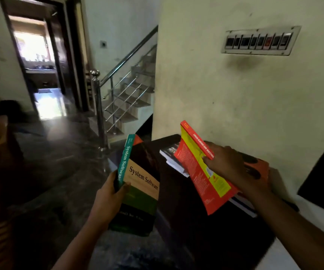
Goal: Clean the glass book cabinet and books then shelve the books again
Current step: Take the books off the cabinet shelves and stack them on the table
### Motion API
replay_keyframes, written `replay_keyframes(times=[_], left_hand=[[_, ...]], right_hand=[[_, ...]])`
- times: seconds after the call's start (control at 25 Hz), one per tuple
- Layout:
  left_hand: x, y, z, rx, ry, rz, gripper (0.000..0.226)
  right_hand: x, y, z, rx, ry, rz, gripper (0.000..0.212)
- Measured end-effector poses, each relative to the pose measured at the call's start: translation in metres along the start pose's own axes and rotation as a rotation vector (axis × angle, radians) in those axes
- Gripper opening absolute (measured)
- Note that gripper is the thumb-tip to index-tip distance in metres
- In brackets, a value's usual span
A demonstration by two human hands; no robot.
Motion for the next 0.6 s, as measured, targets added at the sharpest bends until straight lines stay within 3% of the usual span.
replay_keyframes(times=[0.12, 0.28, 0.4, 0.48, 0.56, 0.6], left_hand=[[-0.003, -0.080, -0.005, -0.104, -0.007, 0.021, 0.043], [-0.002, -0.190, -0.010, -0.253, -0.070, 0.044, 0.044], [-0.010, -0.241, -0.002, -0.330, -0.079, 0.048, 0.043], [-0.020, -0.269, 0.002, -0.358, -0.056, 0.025, 0.042], [-0.032, -0.300, 0.007, -0.391, -0.042, -0.002, 0.041], [-0.036, -0.314, 0.011, -0.408, -0.044, -0.006, 0.041]], right_hand=[[-0.017, -0.055, 0.015, 0.025, 0.230, 0.065, 0.051], [-0.045, -0.133, 0.068, 0.021, 0.349, 0.136, 0.045], [-0.049, -0.166, 0.140, -0.050, 0.243, 0.178, 0.052], [-0.045, -0.166, 0.203, -0.202, 0.062, 0.218, 0.027], [-0.038, -0.153, 0.281, -0.350, 0.191, 0.261, 0.026], [-0.038, -0.146, 0.306, -0.338, 0.247, 0.287, 0.038]])
Point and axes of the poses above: each hand's wrist, its own y-axis away from the middle knuckle, its own z-axis out of the palm, x = y × z, the point moved 8 cm from there along -y, towards the middle knuckle, and after that the axes turned 1 degree about y, right-handed, at the moved point
